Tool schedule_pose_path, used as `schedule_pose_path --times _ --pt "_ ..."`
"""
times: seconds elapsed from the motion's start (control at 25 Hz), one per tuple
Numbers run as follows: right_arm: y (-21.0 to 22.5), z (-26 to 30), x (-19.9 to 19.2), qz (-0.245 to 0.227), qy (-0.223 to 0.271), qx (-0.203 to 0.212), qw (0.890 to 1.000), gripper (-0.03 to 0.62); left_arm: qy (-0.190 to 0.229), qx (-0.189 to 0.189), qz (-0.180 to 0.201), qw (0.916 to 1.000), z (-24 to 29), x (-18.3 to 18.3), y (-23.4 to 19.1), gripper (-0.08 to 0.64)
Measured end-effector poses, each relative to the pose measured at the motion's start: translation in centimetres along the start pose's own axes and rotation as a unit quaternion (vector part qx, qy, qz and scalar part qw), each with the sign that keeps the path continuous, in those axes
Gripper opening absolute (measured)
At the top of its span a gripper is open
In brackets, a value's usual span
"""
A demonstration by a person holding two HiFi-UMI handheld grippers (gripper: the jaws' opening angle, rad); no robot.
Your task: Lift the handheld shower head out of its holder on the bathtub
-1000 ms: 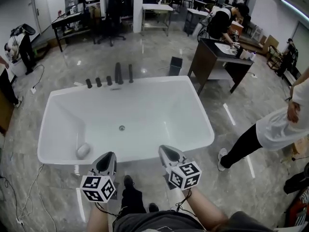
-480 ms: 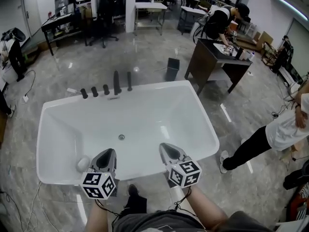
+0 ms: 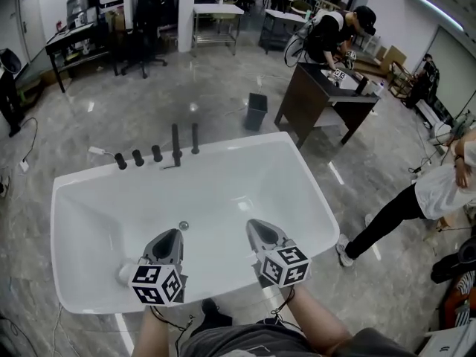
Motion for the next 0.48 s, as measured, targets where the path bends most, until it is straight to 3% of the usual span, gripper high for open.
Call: schedule_pose_path --times 0.48 --pt "3.6 4.9 2.1 -0.003 0.001 -0.025 1.0 0.029 -0.006 -0.024 0.008 0.9997 7.1 1.7 -1.3 0.032"
Point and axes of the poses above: the fingertips, and each gripper's own axes: z forward along the fingers, y to its right, x out of its top, the point moved 4 cm from there along -z, backward along the fingers, and after that the axes turned 12 degrees about x, right-handed, at the moved point
